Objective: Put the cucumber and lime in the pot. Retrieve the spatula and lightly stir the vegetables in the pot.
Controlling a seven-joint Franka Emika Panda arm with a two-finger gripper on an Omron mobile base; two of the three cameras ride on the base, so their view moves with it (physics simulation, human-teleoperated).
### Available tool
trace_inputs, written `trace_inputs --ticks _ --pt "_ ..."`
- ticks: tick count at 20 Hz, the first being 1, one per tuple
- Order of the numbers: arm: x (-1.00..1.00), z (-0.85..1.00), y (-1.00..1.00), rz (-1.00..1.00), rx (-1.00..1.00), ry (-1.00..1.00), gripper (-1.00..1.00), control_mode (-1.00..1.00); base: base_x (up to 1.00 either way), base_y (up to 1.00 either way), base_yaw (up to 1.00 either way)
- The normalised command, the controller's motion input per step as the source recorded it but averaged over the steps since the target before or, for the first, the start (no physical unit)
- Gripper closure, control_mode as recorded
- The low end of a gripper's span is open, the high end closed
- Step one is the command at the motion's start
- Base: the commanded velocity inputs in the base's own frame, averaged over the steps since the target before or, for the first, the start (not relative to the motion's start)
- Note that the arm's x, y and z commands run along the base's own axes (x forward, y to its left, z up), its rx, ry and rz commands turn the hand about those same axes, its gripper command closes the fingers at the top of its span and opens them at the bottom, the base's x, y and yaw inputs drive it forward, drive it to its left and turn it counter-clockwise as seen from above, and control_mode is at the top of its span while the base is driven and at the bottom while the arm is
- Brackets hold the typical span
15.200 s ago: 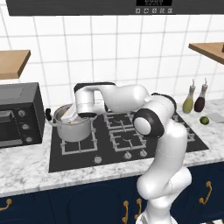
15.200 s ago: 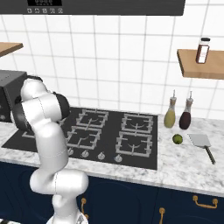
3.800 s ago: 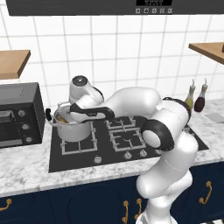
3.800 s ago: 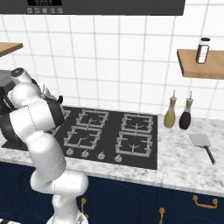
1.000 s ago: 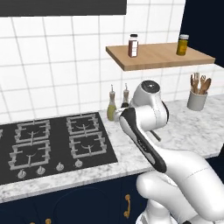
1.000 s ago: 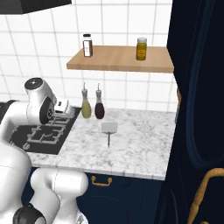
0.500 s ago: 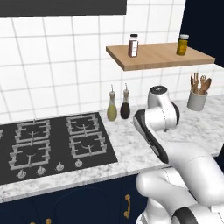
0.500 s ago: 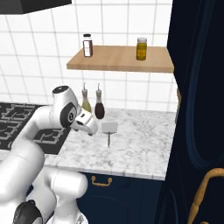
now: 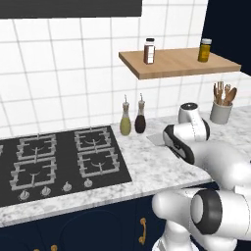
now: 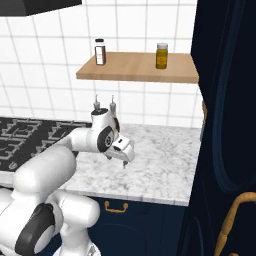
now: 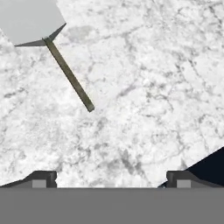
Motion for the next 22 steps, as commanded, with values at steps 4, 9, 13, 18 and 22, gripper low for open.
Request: trace_inputs --ticks 4,9,13,18,22 --pt "0.37 -0.5 -0.08 0.1 0.01 0.09 -1.0 -1.0 0.0 0.0 0.0" --pt "0.34 -0.47 -0.03 0.15 0.02 0.03 -1.0 -1.0 0.0 0.0 0.0" --pt "0.39 -0.35 -0.02 0.16 0.02 0.03 -1.0 -1.0 0.0 0.0 0.0" --pt "0.41 -0.33 -0.08 0.16 0.01 0.0 -1.0 -1.0 0.0 0.0 0.0" --pt "0.34 -0.38 -0.02 0.13 0.0 0.0 -1.0 -1.0 0.0 0.0 0.0"
